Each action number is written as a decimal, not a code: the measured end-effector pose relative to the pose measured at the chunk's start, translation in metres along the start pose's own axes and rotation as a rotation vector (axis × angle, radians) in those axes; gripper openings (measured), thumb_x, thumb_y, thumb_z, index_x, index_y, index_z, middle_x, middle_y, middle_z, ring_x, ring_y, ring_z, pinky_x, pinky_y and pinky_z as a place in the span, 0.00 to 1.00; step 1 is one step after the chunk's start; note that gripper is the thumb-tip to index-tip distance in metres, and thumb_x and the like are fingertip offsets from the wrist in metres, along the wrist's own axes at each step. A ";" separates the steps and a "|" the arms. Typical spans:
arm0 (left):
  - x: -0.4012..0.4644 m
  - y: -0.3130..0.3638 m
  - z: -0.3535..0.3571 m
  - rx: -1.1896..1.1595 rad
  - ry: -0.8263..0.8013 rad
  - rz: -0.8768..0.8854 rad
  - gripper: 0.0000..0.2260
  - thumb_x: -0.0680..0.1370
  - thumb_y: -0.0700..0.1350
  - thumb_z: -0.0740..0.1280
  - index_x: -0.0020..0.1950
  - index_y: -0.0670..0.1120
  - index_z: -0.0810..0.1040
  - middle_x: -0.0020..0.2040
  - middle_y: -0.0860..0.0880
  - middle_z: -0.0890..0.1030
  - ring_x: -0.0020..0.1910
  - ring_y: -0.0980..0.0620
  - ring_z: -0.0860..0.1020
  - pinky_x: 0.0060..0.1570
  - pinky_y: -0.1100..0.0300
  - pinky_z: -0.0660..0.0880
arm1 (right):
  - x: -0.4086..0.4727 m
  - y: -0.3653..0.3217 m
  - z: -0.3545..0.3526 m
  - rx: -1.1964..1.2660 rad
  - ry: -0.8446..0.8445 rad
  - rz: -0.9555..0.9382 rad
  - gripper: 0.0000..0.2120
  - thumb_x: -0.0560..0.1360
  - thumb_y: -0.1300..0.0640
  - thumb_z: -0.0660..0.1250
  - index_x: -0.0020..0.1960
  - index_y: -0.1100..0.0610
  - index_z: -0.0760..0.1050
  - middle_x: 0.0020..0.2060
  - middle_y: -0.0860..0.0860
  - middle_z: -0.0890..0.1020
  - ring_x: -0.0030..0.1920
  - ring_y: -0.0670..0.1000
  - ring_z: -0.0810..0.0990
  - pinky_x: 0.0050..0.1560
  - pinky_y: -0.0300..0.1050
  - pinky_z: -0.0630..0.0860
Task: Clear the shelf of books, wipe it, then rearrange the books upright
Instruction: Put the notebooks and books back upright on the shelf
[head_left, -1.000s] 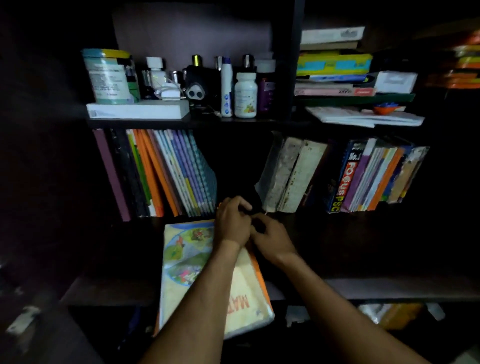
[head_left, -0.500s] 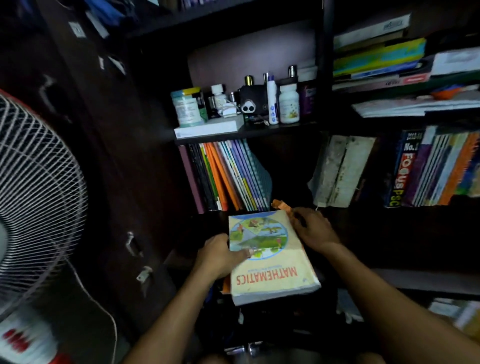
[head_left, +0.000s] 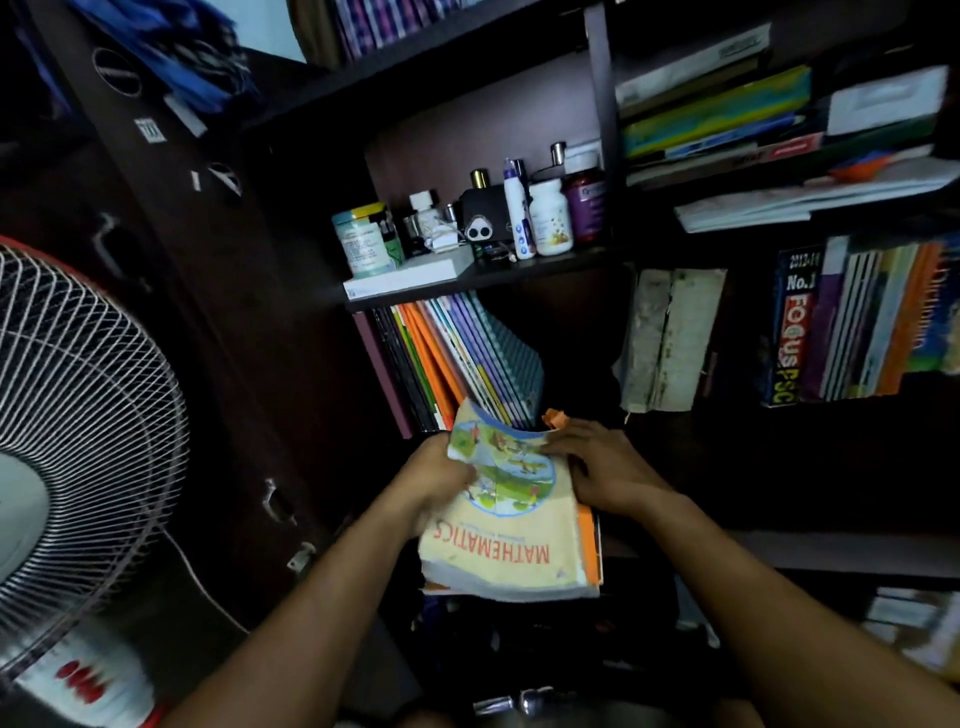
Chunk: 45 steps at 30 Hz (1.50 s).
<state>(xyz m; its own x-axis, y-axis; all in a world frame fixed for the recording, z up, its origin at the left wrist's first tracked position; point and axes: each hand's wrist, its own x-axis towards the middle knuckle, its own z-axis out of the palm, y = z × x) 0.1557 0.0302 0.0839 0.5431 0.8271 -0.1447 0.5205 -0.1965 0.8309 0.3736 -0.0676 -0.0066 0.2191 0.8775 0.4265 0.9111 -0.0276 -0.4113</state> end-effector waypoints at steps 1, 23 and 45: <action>0.004 0.007 -0.005 -0.057 -0.030 -0.044 0.11 0.78 0.32 0.67 0.60 0.41 0.77 0.48 0.41 0.86 0.43 0.42 0.85 0.48 0.41 0.83 | 0.000 0.000 0.000 -0.005 0.009 -0.020 0.21 0.77 0.54 0.65 0.70 0.44 0.76 0.70 0.46 0.75 0.74 0.53 0.67 0.69 0.51 0.65; 0.032 0.093 0.108 -0.290 0.141 0.345 0.47 0.65 0.67 0.77 0.75 0.69 0.50 0.73 0.52 0.73 0.65 0.45 0.78 0.61 0.42 0.78 | 0.004 0.008 -0.008 0.241 0.329 0.344 0.21 0.84 0.53 0.59 0.76 0.53 0.66 0.63 0.59 0.75 0.62 0.62 0.74 0.55 0.52 0.73; 0.121 0.122 0.138 0.061 -0.178 0.489 0.31 0.79 0.39 0.70 0.80 0.46 0.62 0.73 0.50 0.71 0.70 0.50 0.71 0.64 0.63 0.70 | 0.015 0.020 0.007 -0.018 0.040 0.366 0.27 0.73 0.34 0.61 0.64 0.50 0.74 0.60 0.54 0.79 0.61 0.58 0.77 0.58 0.49 0.72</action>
<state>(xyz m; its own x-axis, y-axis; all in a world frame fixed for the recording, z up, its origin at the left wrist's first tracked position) 0.3759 0.0334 0.0939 0.8331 0.5297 0.1593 0.2123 -0.5722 0.7922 0.3932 -0.0516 -0.0140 0.5446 0.7889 0.2848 0.7758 -0.3447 -0.5285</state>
